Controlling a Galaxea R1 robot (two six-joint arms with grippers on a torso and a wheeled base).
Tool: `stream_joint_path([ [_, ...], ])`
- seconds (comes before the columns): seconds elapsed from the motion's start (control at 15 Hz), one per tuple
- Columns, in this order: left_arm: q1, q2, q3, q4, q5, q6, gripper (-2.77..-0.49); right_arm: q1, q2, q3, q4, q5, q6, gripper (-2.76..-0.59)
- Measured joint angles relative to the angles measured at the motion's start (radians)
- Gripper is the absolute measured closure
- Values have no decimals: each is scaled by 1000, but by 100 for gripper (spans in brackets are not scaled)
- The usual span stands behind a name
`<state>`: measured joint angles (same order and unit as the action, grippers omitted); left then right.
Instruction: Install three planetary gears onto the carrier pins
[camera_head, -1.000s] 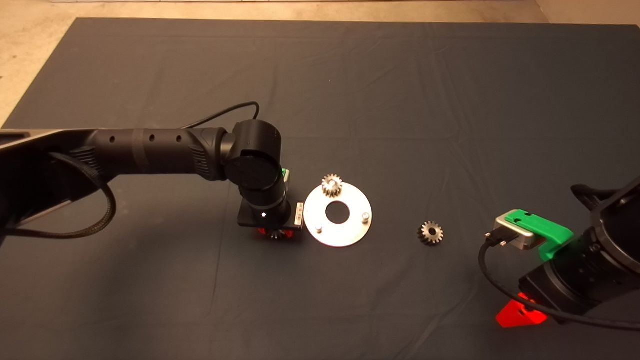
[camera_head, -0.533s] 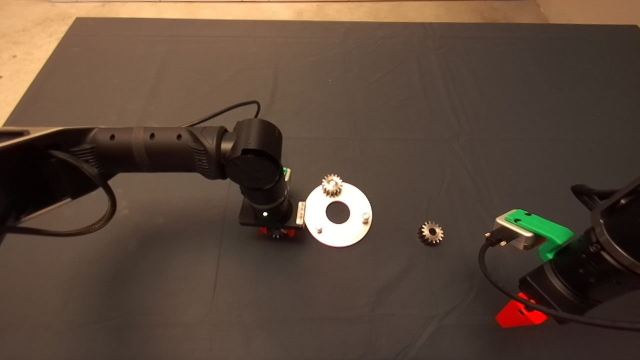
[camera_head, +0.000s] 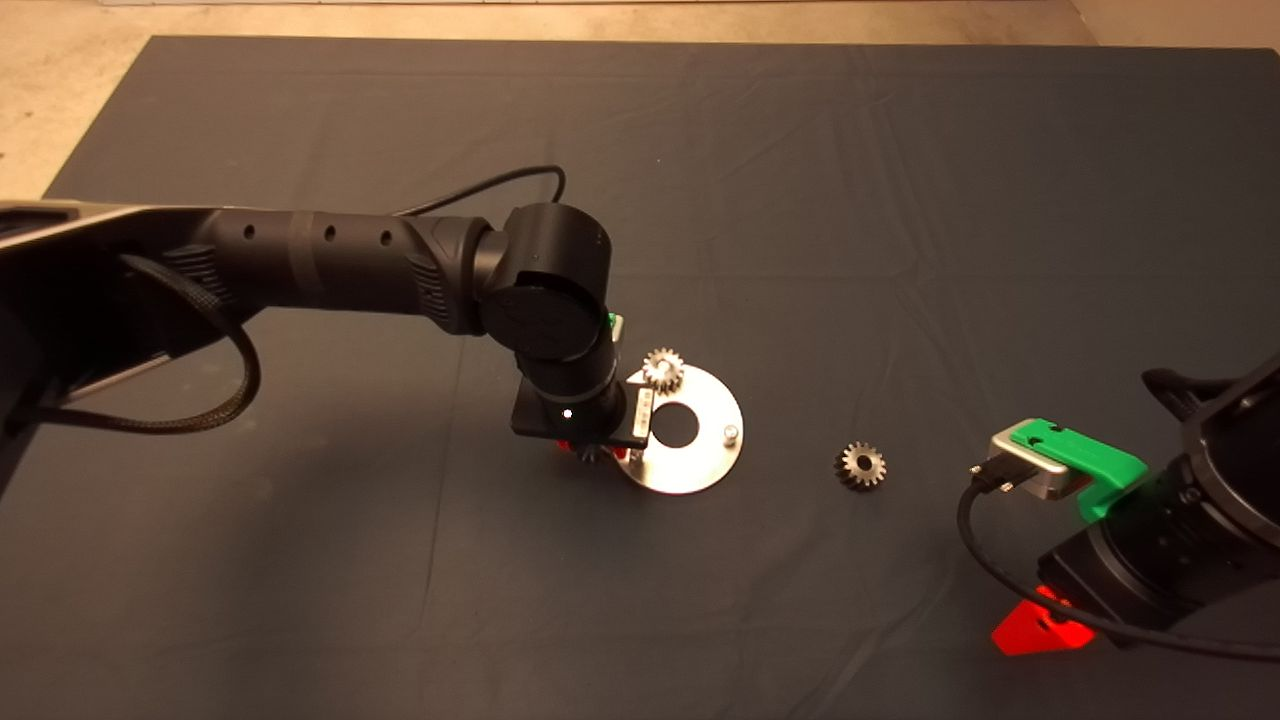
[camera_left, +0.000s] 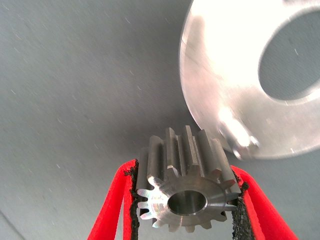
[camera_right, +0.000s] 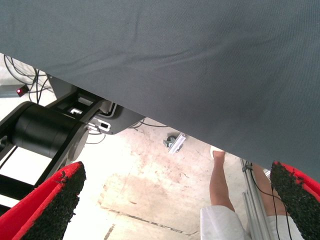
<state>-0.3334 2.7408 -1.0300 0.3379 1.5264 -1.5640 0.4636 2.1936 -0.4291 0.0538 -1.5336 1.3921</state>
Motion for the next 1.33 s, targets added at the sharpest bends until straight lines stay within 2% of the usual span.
stream_joint_path([
  [0.27,-6,20,1,-17,0,-15,-86,0,0,0,0,0,0,-275],
  [0.6,-6,66,0,-31,0,-21,-86,0,0,0,0,0,0,-275],
  [0.87,-6,107,-36,-37,0,-21,-86,0,0,0,0,0,0,-275],
  [1.33,-7,140,-103,-39,0,-21,-86,0,0,0,0,0,0,-275],
])
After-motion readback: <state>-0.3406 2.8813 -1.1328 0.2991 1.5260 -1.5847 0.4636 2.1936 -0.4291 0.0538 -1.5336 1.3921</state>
